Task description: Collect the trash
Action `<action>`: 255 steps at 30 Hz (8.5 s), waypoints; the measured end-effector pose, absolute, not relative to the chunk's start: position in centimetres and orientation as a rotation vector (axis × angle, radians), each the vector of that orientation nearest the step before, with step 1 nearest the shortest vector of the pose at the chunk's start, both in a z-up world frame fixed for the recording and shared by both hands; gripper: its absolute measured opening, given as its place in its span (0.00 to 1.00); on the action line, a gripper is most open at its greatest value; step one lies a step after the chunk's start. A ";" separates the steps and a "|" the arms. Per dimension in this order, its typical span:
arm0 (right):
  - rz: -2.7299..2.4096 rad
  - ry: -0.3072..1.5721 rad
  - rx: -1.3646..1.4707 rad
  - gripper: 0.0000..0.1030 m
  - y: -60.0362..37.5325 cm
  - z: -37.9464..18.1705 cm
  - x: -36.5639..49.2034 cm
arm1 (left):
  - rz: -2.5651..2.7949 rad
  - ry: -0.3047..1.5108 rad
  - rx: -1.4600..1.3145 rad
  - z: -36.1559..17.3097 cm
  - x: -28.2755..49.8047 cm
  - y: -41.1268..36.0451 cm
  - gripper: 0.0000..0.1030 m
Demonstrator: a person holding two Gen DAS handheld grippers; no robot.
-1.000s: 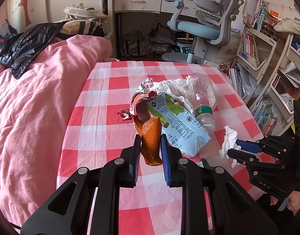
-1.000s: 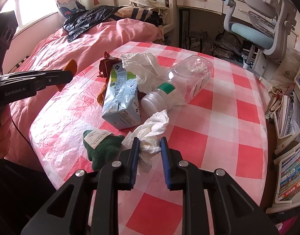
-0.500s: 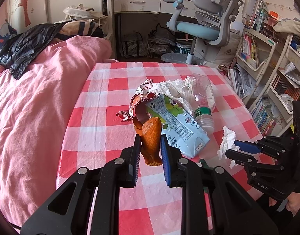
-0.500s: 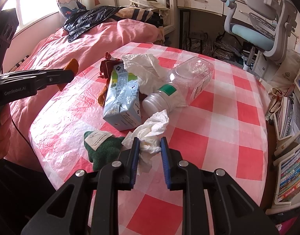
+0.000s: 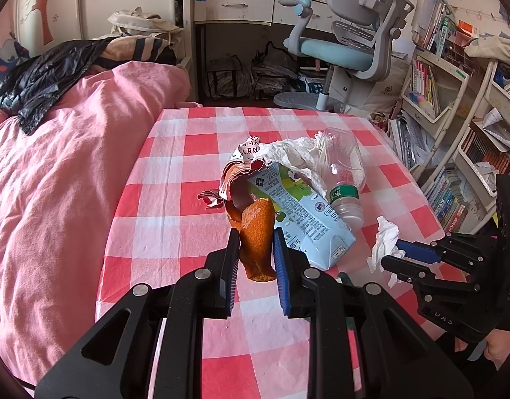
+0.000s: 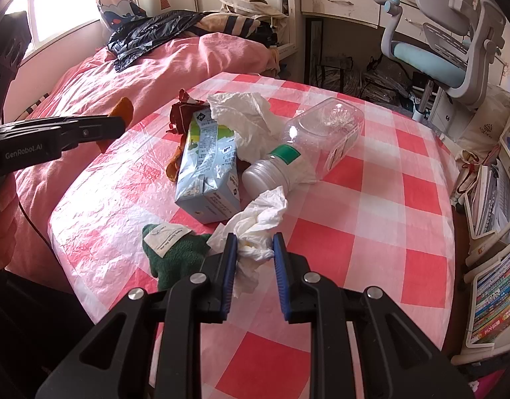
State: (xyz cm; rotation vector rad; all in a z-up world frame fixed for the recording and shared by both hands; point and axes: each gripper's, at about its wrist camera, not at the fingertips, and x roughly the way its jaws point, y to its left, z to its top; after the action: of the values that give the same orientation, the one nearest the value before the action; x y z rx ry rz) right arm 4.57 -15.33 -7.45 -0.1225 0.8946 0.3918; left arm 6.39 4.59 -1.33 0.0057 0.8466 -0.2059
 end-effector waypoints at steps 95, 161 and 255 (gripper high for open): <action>0.314 0.631 0.005 0.74 -22.1 -0.5 -0.7 | -0.011 0.862 -0.177 -1.9 5.2 5.7 0.86; 0.272 0.738 -0.070 0.77 -18.1 -2.9 1.9 | -0.042 0.881 -0.238 -2.1 4.9 8.3 0.87; 0.353 0.758 -0.117 0.77 -16.0 -3.4 1.7 | -0.053 0.886 -0.237 -2.1 5.4 9.4 0.87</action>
State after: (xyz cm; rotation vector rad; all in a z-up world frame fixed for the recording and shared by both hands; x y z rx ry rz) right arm 1.67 -15.97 -3.40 -0.1173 0.7580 0.3531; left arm 5.36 9.43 -2.09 -0.2369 0.8857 -0.0534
